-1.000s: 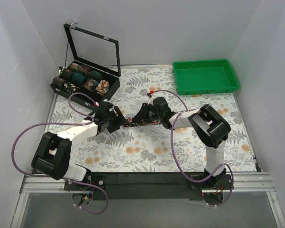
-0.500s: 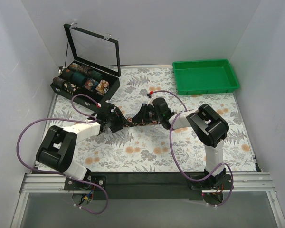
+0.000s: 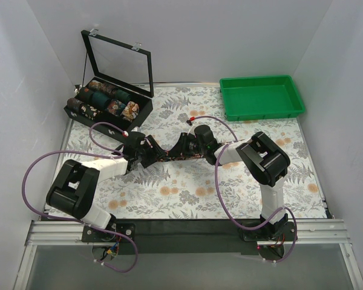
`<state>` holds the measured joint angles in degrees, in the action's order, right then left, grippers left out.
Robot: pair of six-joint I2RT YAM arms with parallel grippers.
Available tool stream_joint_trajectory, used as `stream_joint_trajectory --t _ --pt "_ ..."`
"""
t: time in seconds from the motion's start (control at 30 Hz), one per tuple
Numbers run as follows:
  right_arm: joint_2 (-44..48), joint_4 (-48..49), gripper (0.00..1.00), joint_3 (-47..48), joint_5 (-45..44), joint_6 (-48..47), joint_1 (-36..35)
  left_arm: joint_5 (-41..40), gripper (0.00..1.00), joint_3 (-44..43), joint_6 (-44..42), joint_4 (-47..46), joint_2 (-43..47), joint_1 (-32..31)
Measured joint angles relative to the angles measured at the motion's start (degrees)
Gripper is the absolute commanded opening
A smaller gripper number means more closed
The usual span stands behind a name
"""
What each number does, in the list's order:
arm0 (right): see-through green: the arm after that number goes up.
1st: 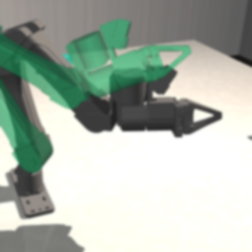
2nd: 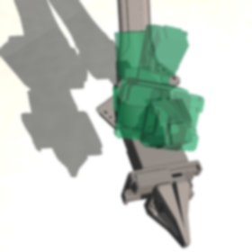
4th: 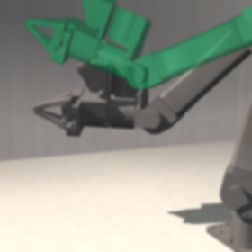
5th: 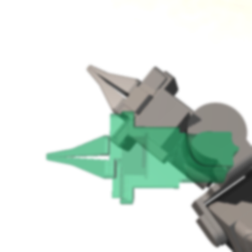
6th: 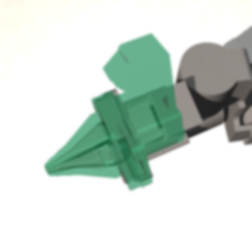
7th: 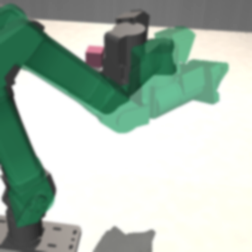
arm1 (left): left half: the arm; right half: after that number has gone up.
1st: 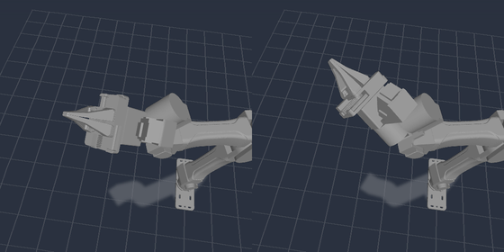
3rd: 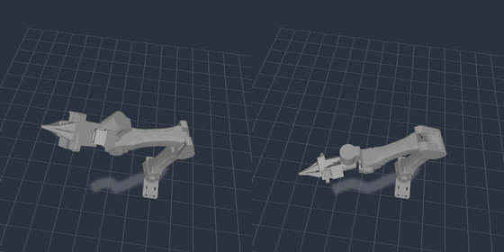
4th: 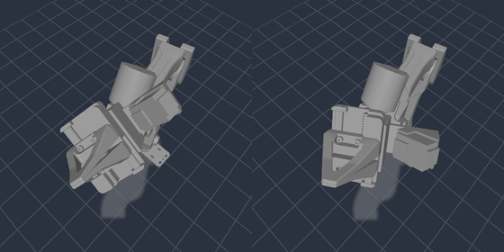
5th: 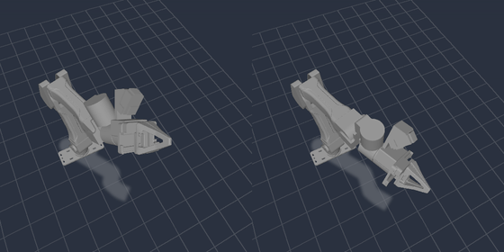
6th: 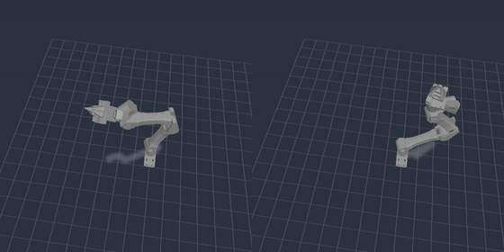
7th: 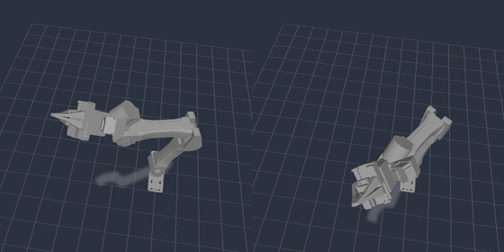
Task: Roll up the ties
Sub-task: Roll the tie
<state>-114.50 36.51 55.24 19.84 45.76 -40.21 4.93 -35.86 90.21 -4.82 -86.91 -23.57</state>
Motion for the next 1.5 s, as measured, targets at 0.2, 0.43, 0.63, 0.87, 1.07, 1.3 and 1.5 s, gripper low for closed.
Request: stream_joint_trajectory --t 0.2,0.43,0.63,0.87,1.07,1.3,1.5 --pt "0.0 0.1 0.25 0.0 0.1 0.0 0.0 0.1 0.49 0.3 0.0 -1.6 -1.0 0.0" --pt "-0.2 0.1 0.25 0.1 0.1 0.0 0.0 0.5 0.39 0.3 -0.1 -2.9 -2.2 0.2" --pt "-0.2 0.1 0.28 0.1 0.0 -0.3 0.0 0.5 0.11 0.3 -0.6 -3.2 -2.9 0.2" --pt "3.2 -0.5 0.54 -2.1 -1.3 -2.9 0.6 -0.2 0.00 0.3 -1.6 -1.7 -1.9 0.2" --pt "14.9 -7.5 0.79 -6.3 -5.7 -10.7 3.1 -4.7 0.00 -0.3 -4.4 6.3 2.6 0.2" --pt "28.8 -24.7 0.95 -6.5 -19.2 -23.8 5.3 -14.6 0.00 -5.9 -9.2 19.3 5.3 -0.2" --pt "37.9 -35.2 0.95 -10.1 -27.9 -30.9 5.6 -26.2 0.00 -11.3 -12.9 28.7 5.4 -2.1"
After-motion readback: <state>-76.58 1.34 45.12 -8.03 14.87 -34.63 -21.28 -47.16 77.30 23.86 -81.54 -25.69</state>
